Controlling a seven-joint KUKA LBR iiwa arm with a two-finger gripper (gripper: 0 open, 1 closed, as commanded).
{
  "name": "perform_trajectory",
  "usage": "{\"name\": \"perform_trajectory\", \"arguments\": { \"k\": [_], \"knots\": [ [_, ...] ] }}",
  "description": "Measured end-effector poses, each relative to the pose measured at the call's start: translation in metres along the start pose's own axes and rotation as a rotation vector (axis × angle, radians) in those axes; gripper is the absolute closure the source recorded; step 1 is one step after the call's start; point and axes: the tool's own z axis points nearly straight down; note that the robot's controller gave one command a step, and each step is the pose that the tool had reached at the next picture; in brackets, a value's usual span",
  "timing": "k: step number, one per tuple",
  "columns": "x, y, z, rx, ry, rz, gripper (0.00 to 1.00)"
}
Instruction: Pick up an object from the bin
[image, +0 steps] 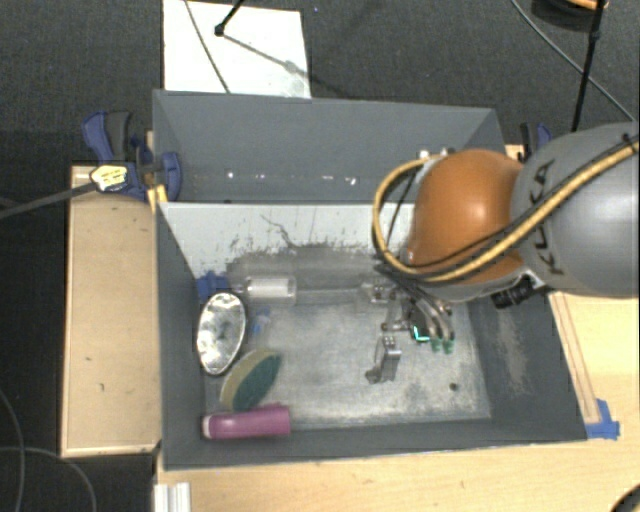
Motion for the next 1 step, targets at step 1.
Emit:
{"name": "perform_trajectory", "arguments": {
  "k": [1],
  "knots": [
    [0.0161, 0.0803, 0.0668, -0.001, -0.003, -0.290, 0.00]
  ]
}}
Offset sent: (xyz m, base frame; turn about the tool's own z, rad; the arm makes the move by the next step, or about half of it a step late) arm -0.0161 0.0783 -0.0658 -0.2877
